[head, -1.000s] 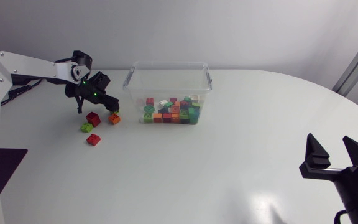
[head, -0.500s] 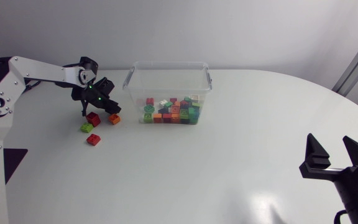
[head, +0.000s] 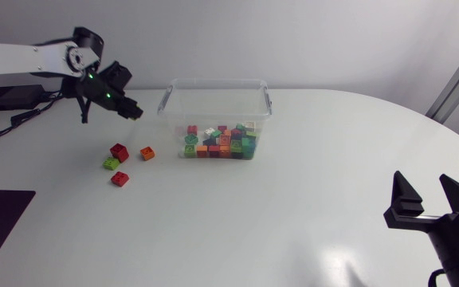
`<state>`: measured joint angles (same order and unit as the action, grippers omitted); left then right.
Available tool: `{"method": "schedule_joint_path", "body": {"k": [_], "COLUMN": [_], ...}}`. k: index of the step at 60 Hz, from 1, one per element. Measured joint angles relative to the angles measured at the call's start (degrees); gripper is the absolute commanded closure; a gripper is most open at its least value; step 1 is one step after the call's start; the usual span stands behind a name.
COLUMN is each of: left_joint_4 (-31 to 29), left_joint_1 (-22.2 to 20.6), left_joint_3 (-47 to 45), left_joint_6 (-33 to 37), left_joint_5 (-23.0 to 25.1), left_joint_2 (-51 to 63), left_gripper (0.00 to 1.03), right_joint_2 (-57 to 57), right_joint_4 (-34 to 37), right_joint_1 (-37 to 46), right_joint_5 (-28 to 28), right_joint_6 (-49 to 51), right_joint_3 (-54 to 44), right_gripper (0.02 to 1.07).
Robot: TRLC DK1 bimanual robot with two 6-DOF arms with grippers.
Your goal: Place the duplo bricks in the container
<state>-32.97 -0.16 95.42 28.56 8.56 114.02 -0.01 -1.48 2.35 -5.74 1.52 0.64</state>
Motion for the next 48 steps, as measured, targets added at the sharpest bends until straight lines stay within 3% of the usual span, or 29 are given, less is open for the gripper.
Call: {"method": "schedule_joint_path", "body": {"k": [15, 22, 30, 41, 48], "left_joint_4": [-3.2, -0.5, 8.6, 13.7, 14.0], "left_joint_1": [0.0, -4.2, -10.8, -15.8, -16.9], "left_joint_3": [-0.1, -0.1, -5.5, -7.0, -6.4], "left_joint_6": [-3.7, -9.1, -13.7, -15.7, -16.2], "left_joint_5": [5.2, 6.0, 5.6, 1.6, 0.0], "left_joint_2": [-19.5, -24.3, -25.1, -20.6, -14.2], "left_gripper": [0.79, 0.79, 0.79, 0.78, 0.77], "right_joint_2": [0.0, 0.0, 0.0, 0.0, 0.0], "right_joint_4": [0.0, 0.0, 0.0, 0.0, 0.0], "right_joint_1": [0.0, 0.0, 0.0, 0.0, 0.0], "right_joint_5": [0.0, 0.0, 0.0, 0.0, 0.0], "right_joint_6": [0.0, 0.0, 0.0, 0.0, 0.0], "right_joint_3": [0.0, 0.0, 0.0, 0.0, 0.0], "right_gripper": [0.06, 0.06, 0.06, 0.06, 0.06]}}
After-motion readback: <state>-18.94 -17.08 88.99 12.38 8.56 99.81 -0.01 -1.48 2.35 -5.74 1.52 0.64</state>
